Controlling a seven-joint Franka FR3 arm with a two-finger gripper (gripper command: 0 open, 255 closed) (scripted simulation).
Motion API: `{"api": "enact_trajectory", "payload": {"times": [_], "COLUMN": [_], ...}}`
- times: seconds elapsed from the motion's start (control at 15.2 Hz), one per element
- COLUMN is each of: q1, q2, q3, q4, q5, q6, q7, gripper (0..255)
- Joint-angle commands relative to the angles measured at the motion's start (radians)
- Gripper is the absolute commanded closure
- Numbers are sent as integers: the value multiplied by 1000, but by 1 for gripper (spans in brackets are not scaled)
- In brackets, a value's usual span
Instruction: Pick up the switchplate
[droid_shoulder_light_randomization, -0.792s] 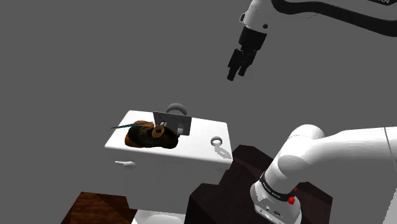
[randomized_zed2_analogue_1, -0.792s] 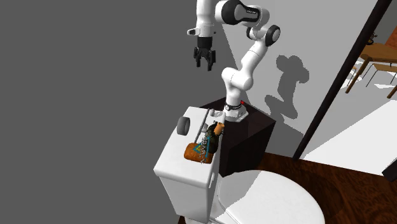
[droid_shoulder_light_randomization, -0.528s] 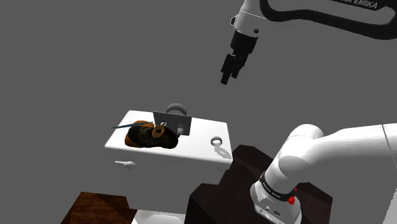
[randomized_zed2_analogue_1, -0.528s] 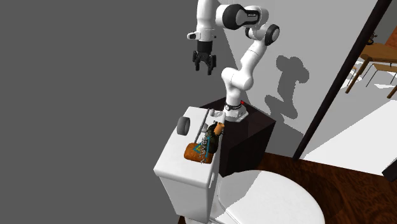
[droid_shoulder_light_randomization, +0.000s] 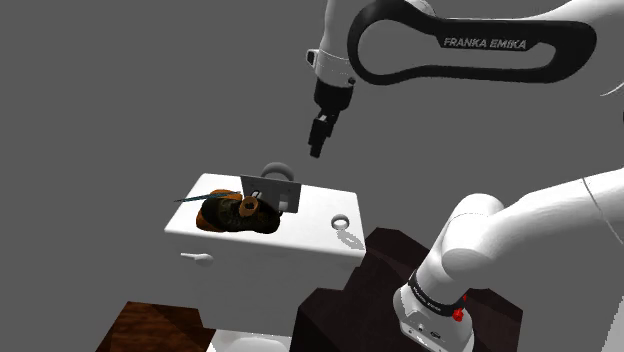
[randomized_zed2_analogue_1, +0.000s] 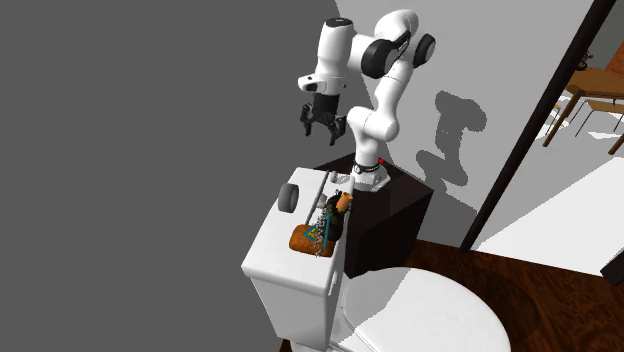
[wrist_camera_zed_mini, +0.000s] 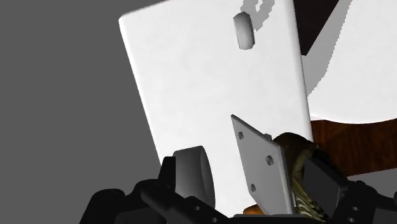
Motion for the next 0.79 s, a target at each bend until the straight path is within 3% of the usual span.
{"api": "enact_trajectory", "payload": {"times": [0.0, 0.4, 0.73], "q1": [19, 57, 56], "q2": [46, 183, 198], "q3": [43, 157, 165], "q4": [-10, -19, -74], "q5": [-22, -112, -117], "q6": [57, 194, 262], "q7": [-9, -21, -4], "gripper": [0, 0, 0]}}
